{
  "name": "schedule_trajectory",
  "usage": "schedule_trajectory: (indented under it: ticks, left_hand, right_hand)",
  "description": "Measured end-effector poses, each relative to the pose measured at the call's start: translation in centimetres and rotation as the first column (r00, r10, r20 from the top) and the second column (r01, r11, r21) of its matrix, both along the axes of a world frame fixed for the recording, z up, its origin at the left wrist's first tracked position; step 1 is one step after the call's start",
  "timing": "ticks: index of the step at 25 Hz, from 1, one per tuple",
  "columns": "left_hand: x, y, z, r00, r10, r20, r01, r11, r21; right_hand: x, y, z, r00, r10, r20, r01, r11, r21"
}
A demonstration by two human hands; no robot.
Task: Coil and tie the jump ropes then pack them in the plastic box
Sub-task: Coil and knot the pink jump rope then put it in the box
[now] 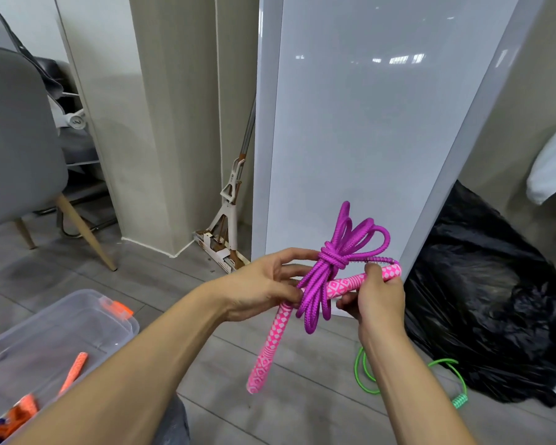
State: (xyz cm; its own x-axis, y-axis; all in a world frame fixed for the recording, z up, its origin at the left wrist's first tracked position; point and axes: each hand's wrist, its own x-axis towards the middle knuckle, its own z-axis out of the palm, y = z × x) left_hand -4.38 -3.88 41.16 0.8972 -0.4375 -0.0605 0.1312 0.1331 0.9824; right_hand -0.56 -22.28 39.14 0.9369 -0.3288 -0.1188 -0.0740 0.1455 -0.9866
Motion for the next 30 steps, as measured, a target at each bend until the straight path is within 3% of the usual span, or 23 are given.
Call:
schedule_trajectory:
  ticks: [3,6,10,14,18,24,26,30]
  left_hand:
    - [-0.6,-0.1,-0.2,0.984,0.107,0.143,-0.138,0.964,0.227]
    - [-0.4,-0.5,-0.5,0.947,0.190,0.259,-0.267,0.913,0.308]
    - [-0.3,-1.2,-1.7,0.972,0.169,0.163,-0.212,0.931,0.298]
    - [0.0,-0.7,-1.5,0.987,0.162,0.022,-0.163,0.975,0.152]
    - [-0.2,-0.4,-1.2,0.996,0.064,0.059,-0.077,0.964,0.253]
    - [-0.7,-1.0,-1.1,0.981,0.133,0.141,-0.186,0.851,0.491]
    - [-0.4,-0.9,-1.4,0.969,0.215,0.119,-0.246,0.868,0.431]
    - [-0.2,-1.5,-1.4,0.933,0.359,-0.023,-0.352,0.923,0.154]
  right_hand:
    - [0.0,0.1,-0.5,0.999,0.023,-0.024,-0.022,0.999,0.042]
    - [0.4,0.0,-0.6,0.999,0.048,-0.024,-0.047,0.998,0.033]
    - [0.3,-0.5,-0.3,0.996,0.092,0.003,-0.091,0.985,-0.144]
    - [0.1,-0.9,1.5,0.959,0.281,0.032,-0.277,0.955,-0.105]
    - [-1.0,-1.6,2.5,0.897,0.441,0.042,-0.410,0.862,-0.297]
    - [-1.8,-1.1,1.9,0.807,0.590,-0.035,-0.517,0.676,-0.524]
    - [-1.8,-0.7,1.7,0.788,0.609,-0.087,-0.531,0.601,-0.597]
    - [-1.8,-0.3,1.4,0.775,0.613,-0.154,-0.533,0.503,-0.681]
